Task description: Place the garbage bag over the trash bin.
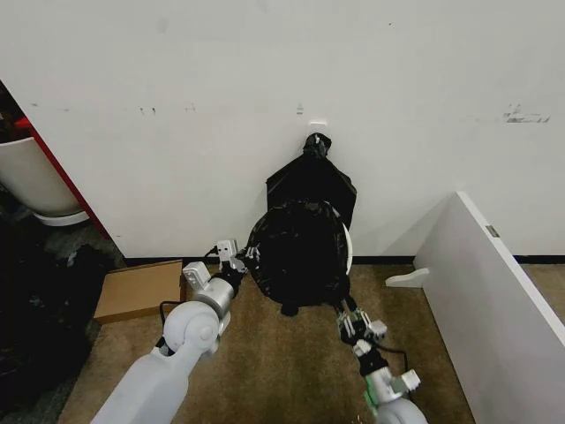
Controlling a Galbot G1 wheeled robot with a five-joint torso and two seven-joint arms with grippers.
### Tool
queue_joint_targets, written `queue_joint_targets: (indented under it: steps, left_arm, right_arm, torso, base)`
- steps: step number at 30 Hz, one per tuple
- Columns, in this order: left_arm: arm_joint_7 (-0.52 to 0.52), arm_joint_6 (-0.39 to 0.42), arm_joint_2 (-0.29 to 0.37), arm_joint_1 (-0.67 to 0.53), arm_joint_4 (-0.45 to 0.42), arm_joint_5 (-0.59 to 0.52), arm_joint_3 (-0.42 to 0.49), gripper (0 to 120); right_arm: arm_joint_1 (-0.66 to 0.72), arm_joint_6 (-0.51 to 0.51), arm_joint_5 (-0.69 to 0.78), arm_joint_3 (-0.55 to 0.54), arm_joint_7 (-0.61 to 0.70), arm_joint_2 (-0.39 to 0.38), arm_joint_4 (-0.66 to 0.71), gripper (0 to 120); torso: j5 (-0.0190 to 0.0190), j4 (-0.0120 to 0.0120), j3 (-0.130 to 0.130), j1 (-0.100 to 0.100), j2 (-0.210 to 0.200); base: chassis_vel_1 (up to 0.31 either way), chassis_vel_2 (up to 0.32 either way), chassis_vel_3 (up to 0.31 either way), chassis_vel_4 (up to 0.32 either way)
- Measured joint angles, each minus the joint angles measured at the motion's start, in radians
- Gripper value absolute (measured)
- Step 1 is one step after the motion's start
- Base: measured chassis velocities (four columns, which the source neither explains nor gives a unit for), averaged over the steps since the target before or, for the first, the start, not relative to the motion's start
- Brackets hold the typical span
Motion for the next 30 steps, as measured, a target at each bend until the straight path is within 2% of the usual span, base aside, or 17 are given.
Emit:
queue_joint_targets:
  steps: [4,6,7,9,11,12,13,16,18,19,20,21,25,26,28,29,30]
  left_arm:
    - [0.004,-0.003,0.016,-0.006,0.020,0.012,0.000,3]
    - [0.005,-0.005,0.017,-0.006,0.023,0.014,0.000,3]
    - [0.009,-0.009,0.021,-0.006,0.029,0.025,0.000,3]
    - [0.019,-0.018,0.024,-0.003,0.035,0.045,0.005,3]
    - [0.024,-0.025,0.025,0.002,0.036,0.058,0.011,3]
    - [0.026,-0.034,0.026,0.009,0.037,0.071,0.019,3]
    - [0.026,-0.034,0.026,0.009,0.037,0.071,0.019,3]
    - [0.033,-0.066,0.021,0.022,0.041,0.114,0.030,3]
    - [0.042,-0.097,0.010,0.030,0.045,0.164,0.037,3]
    - [0.043,-0.099,0.009,0.030,0.046,0.169,0.038,3]
    - [0.051,-0.117,0.000,0.034,0.049,0.199,0.043,3]
    - [0.056,-0.129,-0.005,0.037,0.050,0.218,0.045,3]
    - [0.064,-0.150,-0.012,0.039,0.054,0.248,0.048,3]
    - [0.069,-0.164,-0.016,0.039,0.060,0.274,0.050,3]
    - [0.074,-0.176,-0.019,0.038,0.065,0.298,0.053,3]
    - [0.074,-0.176,-0.019,0.038,0.065,0.298,0.053,3]
    - [0.075,-0.178,-0.020,0.037,0.065,0.304,0.054,3]
  right_arm:
    - [0.001,0.014,-0.024,0.085,-0.182,-0.029,-0.070,64]
    - [0.001,0.014,-0.022,0.092,-0.195,-0.031,-0.072,65]
    - [-0.003,0.015,0.000,0.126,-0.264,-0.045,-0.075,72]
    - [-0.015,0.015,0.031,0.163,-0.306,-0.062,-0.055,80]
    - [-0.028,0.020,0.038,0.183,-0.288,-0.071,-0.018,86]
    - [-0.043,0.020,0.008,0.201,-0.203,-0.074,0.041,93]
    - [-0.043,0.020,0.008,0.201,-0.203,-0.074,0.041,93]
    - [-0.066,0.013,-0.169,0.211,0.067,-0.069,0.153,99]
    - [-0.084,-0.061,-0.372,0.198,0.315,-0.063,0.254,100]
    - [-0.087,-0.076,-0.394,0.193,0.347,-0.063,0.271,100]
    - [-0.098,-0.147,-0.475,0.165,0.477,-0.062,0.352,100]
    - [-0.105,-0.194,-0.501,0.147,0.535,-0.064,0.402,100]
    - [-0.110,-0.283,-0.522,0.114,0.603,-0.069,0.493,100]
    - [-0.109,-0.378,-0.546,0.090,0.655,-0.074,0.550,100]
    - [-0.095,-0.498,-0.578,0.053,0.733,-0.083,0.601,100]
    - [-0.095,-0.498,-0.578,0.053,0.733,-0.083,0.601,100]
    - [-0.086,-0.548,-0.596,0.038,0.765,-0.088,0.616,100]
  torso:
    - [-0.0003,0.0000,0.000,0.000,0.000]
    - [-0.0003,0.0001,0.000,0.000,0.000]
    - [-0.0003,0.0000,0.000,0.000,0.000]
    - [-0.0003,0.0001,0.000,0.000,0.000]
    - [-0.0006,-0.0001,0.000,0.000,0.000]
    - [-0.0005,0.0000,0.000,0.000,0.000]
    - [-0.0005,0.0000,0.000,0.000,0.000]
    - [-0.0006,0.0000,0.000,0.000,0.000]
    - [-0.0003,0.0002,0.000,0.000,0.000]
    - [-0.0004,0.0002,0.000,0.000,0.000]
    - [-0.0006,0.0000,0.000,0.000,0.000]
    - [-0.0005,0.0001,0.000,0.000,0.000]
    - [-0.0007,0.0000,0.000,0.000,0.000]
    - [-0.0006,0.0002,0.000,0.000,0.000]
    - [-0.0005,-0.0001,0.000,0.000,0.000]
    - [-0.0005,-0.0001,0.000,0.000,0.000]
    - [-0.0006,0.0000,0.000,0.000,0.000]
  base:
    - [0.000,0.000,0.000,0.000]
    - [0.000,0.000,0.000,0.000]
    - [0.000,0.000,0.000,0.000]
    - [0.000,0.000,0.000,0.000]
    - [0.000,0.000,0.000,0.000]
    - [0.000,0.000,0.000,0.000]
    - [0.000,0.000,0.000,0.000]
    - [0.000,0.000,0.000,0.000]
    - [0.000,0.000,0.000,0.000]
    - [0.000,0.000,0.000,0.000]
    - [0.000,0.000,0.000,0.000]
    - [0.000,0.000,0.000,0.000]
    - [0.000,0.000,0.000,0.000]
    - [0.000,0.000,0.000,0.000]
    - [0.000,0.000,0.000,0.000]
    - [0.000,0.000,0.000,0.000]
    - [0.000,0.000,0.000,0.000]
